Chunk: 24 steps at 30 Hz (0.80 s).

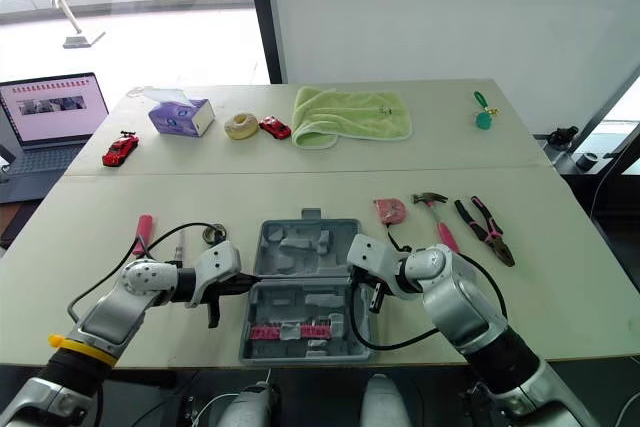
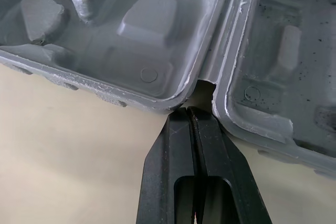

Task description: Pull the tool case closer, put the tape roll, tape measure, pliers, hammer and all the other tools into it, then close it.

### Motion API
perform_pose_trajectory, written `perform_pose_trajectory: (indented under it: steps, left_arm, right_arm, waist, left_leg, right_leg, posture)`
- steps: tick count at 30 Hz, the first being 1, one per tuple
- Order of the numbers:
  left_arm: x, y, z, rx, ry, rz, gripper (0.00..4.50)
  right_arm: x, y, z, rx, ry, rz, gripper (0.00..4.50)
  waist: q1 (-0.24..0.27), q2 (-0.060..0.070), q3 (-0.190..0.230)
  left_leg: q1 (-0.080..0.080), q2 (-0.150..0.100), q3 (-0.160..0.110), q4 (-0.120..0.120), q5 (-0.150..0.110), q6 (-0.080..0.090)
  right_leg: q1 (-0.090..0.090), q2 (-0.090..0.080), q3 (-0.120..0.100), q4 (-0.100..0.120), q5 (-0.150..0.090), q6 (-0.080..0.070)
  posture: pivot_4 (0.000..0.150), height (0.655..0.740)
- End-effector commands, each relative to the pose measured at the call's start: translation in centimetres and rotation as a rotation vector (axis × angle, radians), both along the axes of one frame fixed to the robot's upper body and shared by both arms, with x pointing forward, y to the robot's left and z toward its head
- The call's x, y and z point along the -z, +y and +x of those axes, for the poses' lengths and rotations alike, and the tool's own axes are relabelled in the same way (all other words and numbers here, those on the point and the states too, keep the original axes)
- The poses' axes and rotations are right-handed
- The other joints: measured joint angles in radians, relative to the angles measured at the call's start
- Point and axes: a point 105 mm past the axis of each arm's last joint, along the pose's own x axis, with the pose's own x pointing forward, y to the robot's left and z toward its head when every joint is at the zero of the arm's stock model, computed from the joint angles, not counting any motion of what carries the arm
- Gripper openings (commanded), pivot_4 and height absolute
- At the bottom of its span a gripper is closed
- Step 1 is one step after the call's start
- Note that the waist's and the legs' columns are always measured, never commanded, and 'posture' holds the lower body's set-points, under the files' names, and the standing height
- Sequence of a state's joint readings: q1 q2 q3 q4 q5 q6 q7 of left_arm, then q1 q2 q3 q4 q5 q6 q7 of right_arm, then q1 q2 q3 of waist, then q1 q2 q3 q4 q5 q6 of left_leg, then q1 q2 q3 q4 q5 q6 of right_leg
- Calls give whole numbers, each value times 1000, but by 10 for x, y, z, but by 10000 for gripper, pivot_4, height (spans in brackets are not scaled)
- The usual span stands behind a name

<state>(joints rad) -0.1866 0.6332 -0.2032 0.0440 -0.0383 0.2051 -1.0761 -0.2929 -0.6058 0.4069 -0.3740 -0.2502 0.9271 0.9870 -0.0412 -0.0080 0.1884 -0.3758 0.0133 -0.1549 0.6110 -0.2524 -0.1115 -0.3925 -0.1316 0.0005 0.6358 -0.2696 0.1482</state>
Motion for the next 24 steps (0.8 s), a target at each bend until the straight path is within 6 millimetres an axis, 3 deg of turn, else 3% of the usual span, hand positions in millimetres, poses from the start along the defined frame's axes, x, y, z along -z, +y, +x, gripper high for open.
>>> perform_pose_trajectory:
  steps: [1,8,17,24]
  left_arm:
    - [0,-1,-15,48,34,7,0]
    - [-5,1,-18,-4,52,-23,0]
    - [-2,23,-24,-51,59,40,0]
    - [-4,23,-21,-66,38,33,0]
  right_arm:
    - [-6,6,-17,-1,21,37,537]
    - [-5,1,-29,47,27,39,537]
    - [-6,8,-18,35,-12,39,537]
    - [-5,8,-20,15,18,30,537]
  waist:
    - [0,0,0]
    - [1,0,0]
    - [0,0,0]
    - [1,0,0]
  left_leg:
    - [0,0,0,0,0,0]
    - [0,0,0,0,0,0]
    - [0,0,0,0,0,0]
    - [-1,0,0,0,0,0]
  right_leg:
    - [0,0,0,0,0,0]
    - [0,0,0,0,0,0]
    - [-1,0,0,0,0,0]
    - [-1,0,0,-1,0,0]
  posture:
    - [1500,7400]
    - [1500,7400]
    - [1500,7400]
    - [1500,7400]
